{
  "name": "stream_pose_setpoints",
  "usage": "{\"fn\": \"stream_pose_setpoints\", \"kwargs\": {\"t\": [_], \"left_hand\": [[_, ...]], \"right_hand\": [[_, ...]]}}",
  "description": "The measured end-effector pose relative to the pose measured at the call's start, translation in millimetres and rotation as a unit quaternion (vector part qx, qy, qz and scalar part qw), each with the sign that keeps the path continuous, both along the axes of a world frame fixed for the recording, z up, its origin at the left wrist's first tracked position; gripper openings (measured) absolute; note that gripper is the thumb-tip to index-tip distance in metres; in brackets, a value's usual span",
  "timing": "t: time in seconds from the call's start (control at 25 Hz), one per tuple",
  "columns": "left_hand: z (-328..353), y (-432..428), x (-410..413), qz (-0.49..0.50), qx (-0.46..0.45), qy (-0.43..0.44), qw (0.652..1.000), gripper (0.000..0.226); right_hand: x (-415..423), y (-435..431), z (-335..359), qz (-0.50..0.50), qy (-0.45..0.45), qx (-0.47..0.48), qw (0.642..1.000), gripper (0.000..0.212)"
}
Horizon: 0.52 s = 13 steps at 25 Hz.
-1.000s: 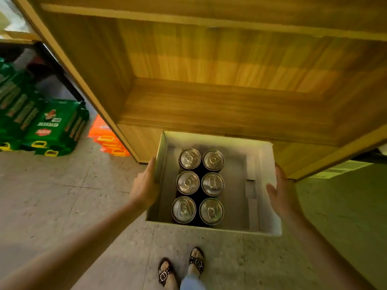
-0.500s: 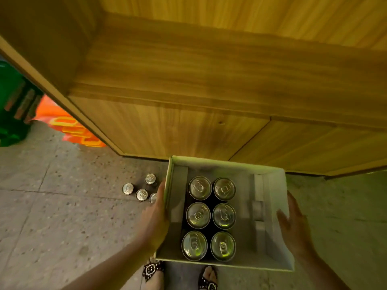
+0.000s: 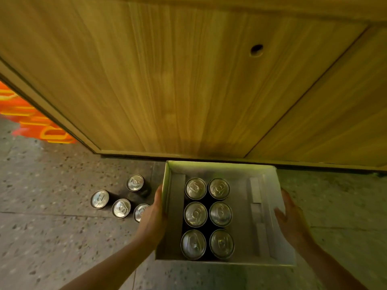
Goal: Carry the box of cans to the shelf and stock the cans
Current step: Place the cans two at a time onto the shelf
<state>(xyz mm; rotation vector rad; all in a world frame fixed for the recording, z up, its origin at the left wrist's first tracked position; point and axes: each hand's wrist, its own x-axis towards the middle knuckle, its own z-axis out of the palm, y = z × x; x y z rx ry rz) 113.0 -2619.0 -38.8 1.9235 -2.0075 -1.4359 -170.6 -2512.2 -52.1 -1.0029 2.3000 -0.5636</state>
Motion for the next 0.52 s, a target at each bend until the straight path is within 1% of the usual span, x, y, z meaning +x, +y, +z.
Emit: {"fn": "stream_pose_setpoints", "kwargs": {"t": [0.16,0.28,0.44,0.52], "left_hand": [[-70.7,-24.2,-17.3,0.007,-0.028,-0.007,1.0,0.068],[-106.3,-34.1,-23.9,0.016,-0.043,0.013,0.999,0.065],[-133.4,-43.2,-28.8,0.023,-0.065,0.015,0.998,0.061],[-133.7,-45.6,-30.1,0.022,-0.078,0.015,0.997,0.059]], "right_hand": [[-15.2,-19.5,-67.2,0.006,0.023,-0.002,1.0,0.052],[-23.1,-32.2,-101.0,0.009,0.011,-0.03,0.999,0.053],[-31.7,-44.8,-129.1,0.029,0.028,-0.045,0.998,0.056],[-34.3,-48.4,-130.6,0.028,0.036,-0.037,0.998,0.057]]}}
